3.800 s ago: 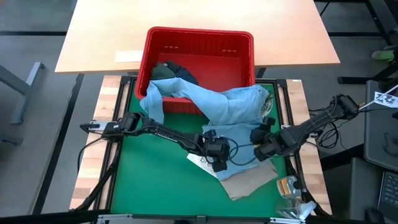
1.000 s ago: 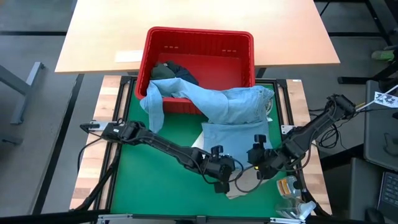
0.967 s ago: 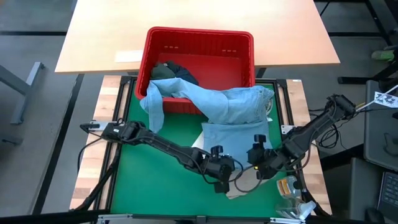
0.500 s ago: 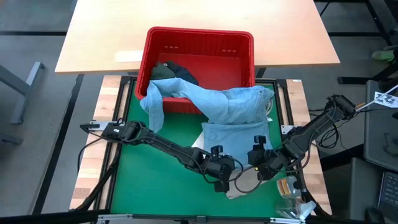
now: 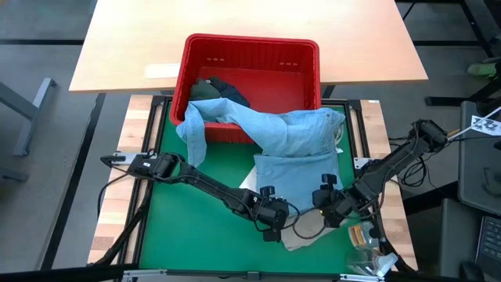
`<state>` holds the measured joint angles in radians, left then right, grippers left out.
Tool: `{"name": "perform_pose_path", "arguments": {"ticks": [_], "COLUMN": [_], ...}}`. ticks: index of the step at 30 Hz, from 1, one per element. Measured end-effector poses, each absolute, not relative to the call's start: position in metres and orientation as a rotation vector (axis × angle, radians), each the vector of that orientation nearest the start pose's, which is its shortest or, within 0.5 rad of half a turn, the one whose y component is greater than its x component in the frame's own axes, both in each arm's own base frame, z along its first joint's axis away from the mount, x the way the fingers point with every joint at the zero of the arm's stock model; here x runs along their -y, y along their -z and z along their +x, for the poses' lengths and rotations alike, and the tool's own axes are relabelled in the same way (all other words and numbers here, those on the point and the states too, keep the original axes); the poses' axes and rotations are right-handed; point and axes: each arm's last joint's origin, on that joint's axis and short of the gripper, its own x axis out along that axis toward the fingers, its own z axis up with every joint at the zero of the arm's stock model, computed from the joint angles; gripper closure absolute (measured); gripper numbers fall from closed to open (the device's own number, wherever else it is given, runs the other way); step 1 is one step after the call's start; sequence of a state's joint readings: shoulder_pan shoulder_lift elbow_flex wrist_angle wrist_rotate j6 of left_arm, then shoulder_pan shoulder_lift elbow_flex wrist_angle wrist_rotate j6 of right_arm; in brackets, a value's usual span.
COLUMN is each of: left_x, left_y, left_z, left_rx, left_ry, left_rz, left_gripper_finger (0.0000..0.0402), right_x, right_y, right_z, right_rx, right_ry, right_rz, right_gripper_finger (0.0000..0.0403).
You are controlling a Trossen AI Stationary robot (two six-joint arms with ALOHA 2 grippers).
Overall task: Fold Laundry from Bin
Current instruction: Fold the light blue jeans
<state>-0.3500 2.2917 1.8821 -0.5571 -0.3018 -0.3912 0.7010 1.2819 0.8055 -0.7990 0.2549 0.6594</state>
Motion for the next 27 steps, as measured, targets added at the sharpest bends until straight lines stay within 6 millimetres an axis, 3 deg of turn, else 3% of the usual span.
{"name": "perform_pose_path", "arguments": {"ticks": [9,27], "left_x": [0.157,0.157], "left_y": [-0.15,-0.149], "left_z": [0.461,0.462], "left_rx": [-0.955,-0.936], "left_ry": [-0.12,-0.111], "left_rz": [-0.052,-0.066], "left_gripper_finger": [0.0243,0.0243], "right_x": [-0.126,-0.132], "right_y": [-0.17,-0.17], "right_z": [0.16,0.162], "right_rx": [-1.222,-1.235], "right_ry": [0.027,-0.128], "right_rz": [-0.003,0.012], "right_gripper_finger": [0.0217,0.0217]}}
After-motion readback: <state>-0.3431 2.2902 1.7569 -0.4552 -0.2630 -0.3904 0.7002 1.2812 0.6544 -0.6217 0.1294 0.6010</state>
